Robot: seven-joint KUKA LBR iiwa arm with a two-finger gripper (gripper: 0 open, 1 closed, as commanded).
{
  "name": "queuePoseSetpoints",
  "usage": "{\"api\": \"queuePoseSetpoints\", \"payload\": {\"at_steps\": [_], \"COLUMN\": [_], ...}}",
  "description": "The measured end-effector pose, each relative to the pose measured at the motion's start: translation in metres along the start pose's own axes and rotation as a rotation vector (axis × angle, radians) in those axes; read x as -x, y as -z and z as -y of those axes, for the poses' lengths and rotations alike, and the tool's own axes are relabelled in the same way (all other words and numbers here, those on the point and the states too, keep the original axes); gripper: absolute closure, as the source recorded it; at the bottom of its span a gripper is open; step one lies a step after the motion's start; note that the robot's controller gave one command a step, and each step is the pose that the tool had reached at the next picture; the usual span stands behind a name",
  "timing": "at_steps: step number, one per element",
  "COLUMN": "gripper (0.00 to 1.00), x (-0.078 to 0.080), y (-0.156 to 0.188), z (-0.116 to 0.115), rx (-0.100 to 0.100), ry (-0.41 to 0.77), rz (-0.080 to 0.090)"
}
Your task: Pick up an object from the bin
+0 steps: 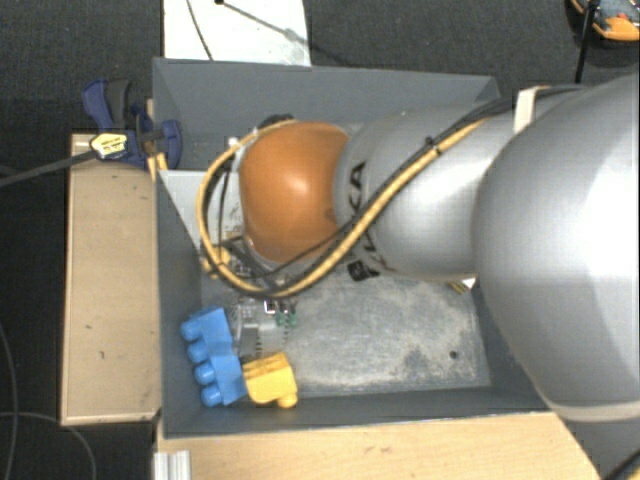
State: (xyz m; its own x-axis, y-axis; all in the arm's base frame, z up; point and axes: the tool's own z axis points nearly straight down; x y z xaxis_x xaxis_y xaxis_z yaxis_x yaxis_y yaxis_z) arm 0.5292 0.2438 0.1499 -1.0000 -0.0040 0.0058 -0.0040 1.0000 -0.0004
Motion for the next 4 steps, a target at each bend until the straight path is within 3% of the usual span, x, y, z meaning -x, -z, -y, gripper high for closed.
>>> {"api": "queuePoseSetpoints", "payload": {"at_steps": [1,2,3,4], "gripper": [0.0,0.0,1.0,1.0], "x": [0.002,0.025,0.018,0.018], "y": [0.005,-0.013,-0.051,-0.051], "z": [0.001,0.02,0.003,0.004], "rx": [0.002,0.005,0.002,0.002], "ry": [-0.006,0.052,0.405,0.403], "rz": [0.007,0.011,0.015,0.015]}}
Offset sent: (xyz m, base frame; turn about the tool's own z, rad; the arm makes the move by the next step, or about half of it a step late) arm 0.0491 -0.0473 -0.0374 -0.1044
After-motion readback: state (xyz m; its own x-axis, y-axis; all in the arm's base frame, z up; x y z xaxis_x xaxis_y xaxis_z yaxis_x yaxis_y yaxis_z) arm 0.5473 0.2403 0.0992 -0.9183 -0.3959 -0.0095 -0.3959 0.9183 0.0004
